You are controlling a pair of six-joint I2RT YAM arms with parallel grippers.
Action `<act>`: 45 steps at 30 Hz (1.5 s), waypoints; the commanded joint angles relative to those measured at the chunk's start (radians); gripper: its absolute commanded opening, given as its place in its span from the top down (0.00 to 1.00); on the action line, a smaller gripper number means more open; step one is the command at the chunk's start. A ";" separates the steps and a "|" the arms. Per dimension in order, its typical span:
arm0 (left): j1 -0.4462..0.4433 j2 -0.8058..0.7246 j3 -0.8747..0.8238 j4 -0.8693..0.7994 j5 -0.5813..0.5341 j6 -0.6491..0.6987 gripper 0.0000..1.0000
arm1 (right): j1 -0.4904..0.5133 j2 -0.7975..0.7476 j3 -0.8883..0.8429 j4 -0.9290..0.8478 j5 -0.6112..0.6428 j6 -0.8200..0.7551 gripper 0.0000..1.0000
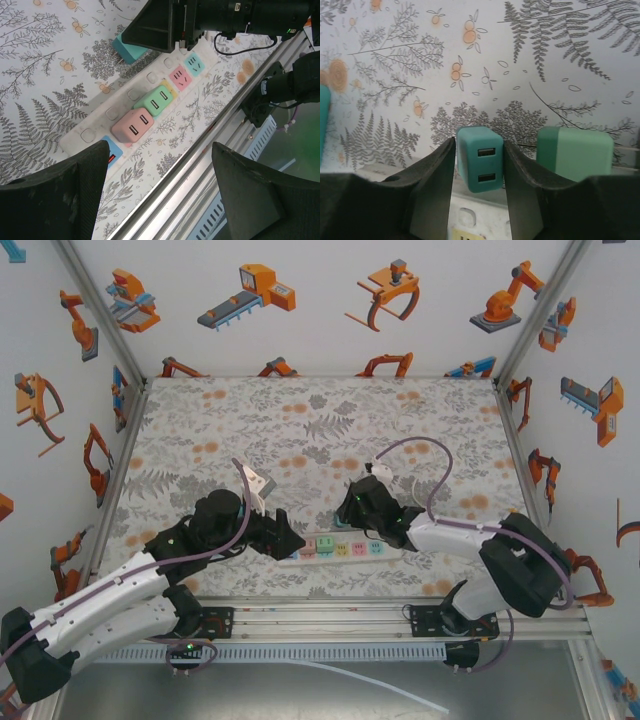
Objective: Pull the plug off the socket
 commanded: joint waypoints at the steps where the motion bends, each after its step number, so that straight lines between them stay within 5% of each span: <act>1: -0.003 -0.009 -0.012 0.004 -0.013 0.007 0.24 | 0.006 -0.029 0.007 -0.048 0.046 -0.039 0.56; 13: -0.004 -0.037 -0.018 -0.046 -0.106 -0.017 0.24 | 0.006 -0.130 0.031 -0.125 0.094 -0.116 0.56; 19: -0.002 -0.100 -0.042 -0.133 -0.268 -0.091 0.25 | 0.006 -0.280 0.022 -0.085 0.069 -0.354 0.56; 26: 0.035 -0.173 -0.103 -0.187 -0.344 -0.197 0.26 | 0.006 -0.414 -0.021 0.019 -0.262 -0.799 0.56; 35: 0.136 -0.152 -0.161 -0.189 -0.229 -0.277 0.26 | 0.010 -0.400 -0.005 -0.112 -0.790 -1.345 0.54; 45: 0.155 -0.005 -0.184 -0.097 -0.140 -0.305 0.26 | 0.062 -0.196 0.088 -0.212 -0.835 -1.471 0.48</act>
